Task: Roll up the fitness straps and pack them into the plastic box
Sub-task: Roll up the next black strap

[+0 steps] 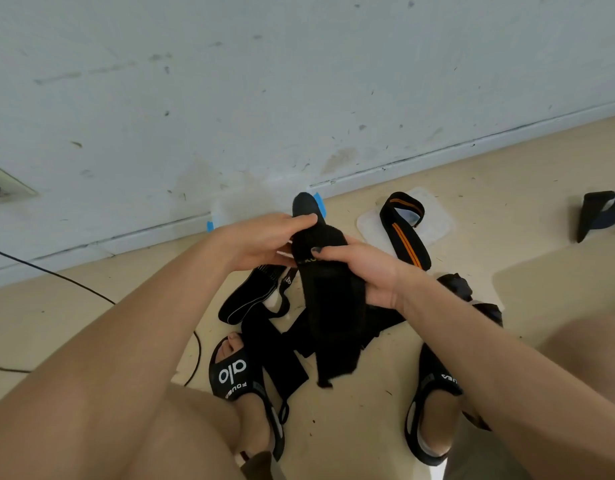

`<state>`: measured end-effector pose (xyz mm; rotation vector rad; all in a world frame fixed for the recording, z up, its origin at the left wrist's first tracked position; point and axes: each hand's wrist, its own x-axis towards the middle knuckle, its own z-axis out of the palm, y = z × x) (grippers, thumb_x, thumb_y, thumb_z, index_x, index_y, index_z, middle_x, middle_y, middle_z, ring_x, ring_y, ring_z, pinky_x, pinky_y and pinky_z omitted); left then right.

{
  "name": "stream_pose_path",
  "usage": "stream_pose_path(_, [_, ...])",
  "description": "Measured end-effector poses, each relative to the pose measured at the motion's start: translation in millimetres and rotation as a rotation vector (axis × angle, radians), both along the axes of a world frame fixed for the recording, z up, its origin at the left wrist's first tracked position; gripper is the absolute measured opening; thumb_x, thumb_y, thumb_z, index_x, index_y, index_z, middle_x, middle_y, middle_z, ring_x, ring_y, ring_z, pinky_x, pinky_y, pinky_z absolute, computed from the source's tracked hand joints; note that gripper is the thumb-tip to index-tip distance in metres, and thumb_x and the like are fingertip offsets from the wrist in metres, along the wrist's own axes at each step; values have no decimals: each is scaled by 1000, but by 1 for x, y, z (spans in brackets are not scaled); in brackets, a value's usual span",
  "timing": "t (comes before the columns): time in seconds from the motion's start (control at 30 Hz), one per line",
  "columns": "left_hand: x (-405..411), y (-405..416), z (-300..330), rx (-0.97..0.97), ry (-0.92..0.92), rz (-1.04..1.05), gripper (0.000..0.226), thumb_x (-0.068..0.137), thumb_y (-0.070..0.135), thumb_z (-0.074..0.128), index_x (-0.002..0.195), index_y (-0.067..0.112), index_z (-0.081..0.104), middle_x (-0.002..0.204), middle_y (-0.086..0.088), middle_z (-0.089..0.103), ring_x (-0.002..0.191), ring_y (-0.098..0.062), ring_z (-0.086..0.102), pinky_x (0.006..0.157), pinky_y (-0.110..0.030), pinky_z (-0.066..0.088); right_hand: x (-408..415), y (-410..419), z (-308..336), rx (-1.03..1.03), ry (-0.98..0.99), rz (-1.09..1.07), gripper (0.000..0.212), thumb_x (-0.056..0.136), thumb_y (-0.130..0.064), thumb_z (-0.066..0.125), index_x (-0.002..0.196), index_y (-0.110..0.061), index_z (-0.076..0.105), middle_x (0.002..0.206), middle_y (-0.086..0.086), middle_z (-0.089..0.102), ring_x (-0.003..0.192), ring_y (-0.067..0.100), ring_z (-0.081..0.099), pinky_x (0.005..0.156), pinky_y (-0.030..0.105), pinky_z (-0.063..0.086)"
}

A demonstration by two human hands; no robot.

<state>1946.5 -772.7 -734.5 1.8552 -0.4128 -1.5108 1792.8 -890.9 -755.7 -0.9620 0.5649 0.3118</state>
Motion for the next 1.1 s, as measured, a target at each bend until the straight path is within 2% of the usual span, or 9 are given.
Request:
stream_pose_path(0.13, [-1, 3, -6, 22, -136, 28, 29, 109, 30, 47, 108, 12, 69, 101, -1, 73, 85, -10, 72, 71, -22, 57, -4, 21, -33, 407, -79, -93, 42, 100, -18, 62, 142, -12, 58, 126, 17, 67, 112, 31, 67, 106, 47, 50])
stream_pose_path(0.27, [7, 8, -14, 32, -196, 128, 24, 108, 23, 48, 118, 11, 66, 116, -9, 72, 106, -19, 70, 90, -34, 57, -17, 40, -91, 728, -3, -327, 68, 94, -24, 72, 154, -6, 45, 142, 17, 58, 133, 29, 53, 127, 40, 25])
stream_pose_path(0.37, [14, 9, -14, 32, -241, 97, 22, 107, 26, 49, 102, 13, 67, 100, -2, 70, 93, -16, 67, 84, -29, 52, -24, 41, -135, 479, 340, -539, 43, 101, -16, 63, 140, 3, 55, 129, 22, 66, 118, 30, 66, 100, 35, 55])
stream_pose_path(0.47, [15, 7, -18, 101, -467, -15, 27, 105, 27, 48, 82, 13, 51, 79, -3, 47, 73, -16, 48, 68, -30, 38, -34, 30, -173, 87, 670, -463, 34, 102, -8, 62, 133, 4, 56, 129, 26, 63, 120, 34, 66, 76, 33, 59])
stream_pose_path(0.53, [14, 3, -20, 107, -541, -49, 31, 105, 28, 47, 79, 13, 46, 73, -2, 41, 66, -15, 42, 61, -30, 32, -40, 20, -193, -20, 778, -453, 31, 100, -5, 63, 129, 3, 57, 136, 26, 59, 127, 35, 62, 78, 33, 60])
stream_pose_path(0.67, [15, -6, -23, 90, -638, -90, 43, 106, 32, 46, 68, 16, 40, 64, 1, 39, 58, -14, 40, 56, -30, 29, -40, 6, -221, -148, 830, -465, 44, 100, -10, 66, 141, 0, 51, 107, 14, 59, 95, 27, 63, 91, 36, 55])
stream_pose_path(0.8, [18, -15, -28, 78, -689, -109, 43, 106, 35, 46, 68, 16, 40, 62, 1, 40, 56, -14, 40, 56, -30, 31, -24, 6, -231, -159, 818, -493, 60, 99, -22, 70, 150, -4, 44, 142, 17, 54, 132, 37, 52, 107, 44, 46])
stream_pose_path(0.93, [21, -20, -31, 96, -711, -134, 43, 106, 37, 45, 69, 15, 41, 64, -1, 41, 58, -15, 40, 56, -30, 30, -16, 7, -249, -71, 845, -550, 71, 94, -28, 75, 152, -4, 41, 139, 17, 56, 130, 36, 55, 107, 46, 46])
stream_pose_path(1.1, [21, -21, -30, 109, -728, -136, 47, 108, 39, 41, 68, 14, 38, 62, -1, 37, 55, -14, 37, 54, -30, 27, -14, 9, -253, -41, 839, -635, 45, 97, -9, 70, 136, 4, 53, 124, 18, 64, 125, 32, 61, 103, 42, 51])
